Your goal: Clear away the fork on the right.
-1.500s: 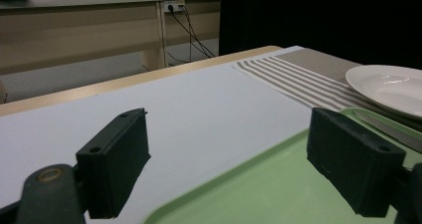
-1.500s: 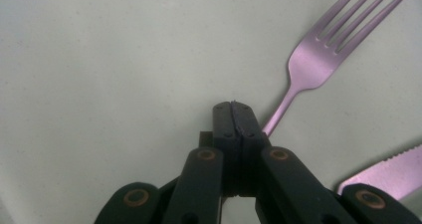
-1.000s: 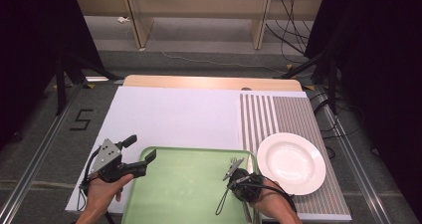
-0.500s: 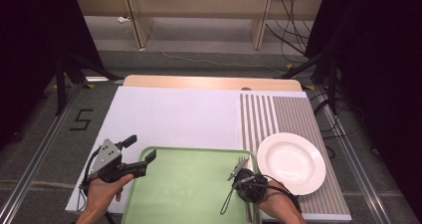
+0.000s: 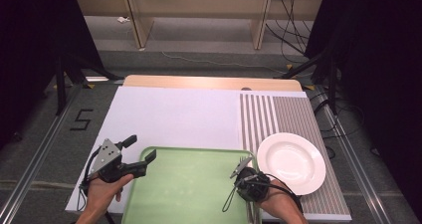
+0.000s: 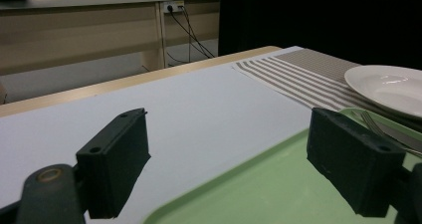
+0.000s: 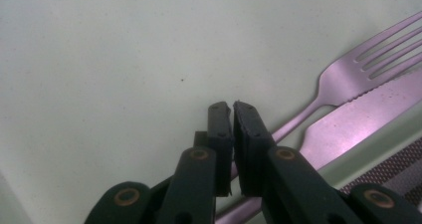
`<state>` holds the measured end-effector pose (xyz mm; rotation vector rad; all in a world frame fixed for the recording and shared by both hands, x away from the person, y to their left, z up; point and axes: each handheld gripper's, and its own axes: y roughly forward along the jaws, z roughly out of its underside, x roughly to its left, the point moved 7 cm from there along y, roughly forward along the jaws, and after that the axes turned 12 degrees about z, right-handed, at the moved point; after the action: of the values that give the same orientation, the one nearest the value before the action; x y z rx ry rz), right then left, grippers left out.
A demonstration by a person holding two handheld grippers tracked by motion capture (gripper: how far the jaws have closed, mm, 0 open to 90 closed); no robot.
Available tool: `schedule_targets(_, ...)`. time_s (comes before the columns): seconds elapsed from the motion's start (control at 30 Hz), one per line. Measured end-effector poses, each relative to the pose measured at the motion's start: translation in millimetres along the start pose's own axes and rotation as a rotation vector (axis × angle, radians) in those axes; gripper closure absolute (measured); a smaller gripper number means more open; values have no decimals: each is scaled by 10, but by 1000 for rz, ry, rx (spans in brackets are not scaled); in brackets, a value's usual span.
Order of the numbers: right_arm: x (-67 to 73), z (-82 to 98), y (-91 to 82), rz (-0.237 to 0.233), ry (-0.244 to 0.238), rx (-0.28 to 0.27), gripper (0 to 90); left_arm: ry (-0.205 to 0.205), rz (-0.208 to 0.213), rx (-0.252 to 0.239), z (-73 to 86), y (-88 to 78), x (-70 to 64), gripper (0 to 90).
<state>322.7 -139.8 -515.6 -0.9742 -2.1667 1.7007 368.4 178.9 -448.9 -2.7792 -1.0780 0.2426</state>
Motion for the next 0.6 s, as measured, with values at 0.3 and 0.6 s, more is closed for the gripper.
schedule_targets(0.3,-65,-34,-90,-38,62,-69,627,-1,-2,2,3,0,4,163)
schedule_targets(0.6,-151,-50,-141,-21,112,-109,434,-2,-2,1,3,0,5,163)
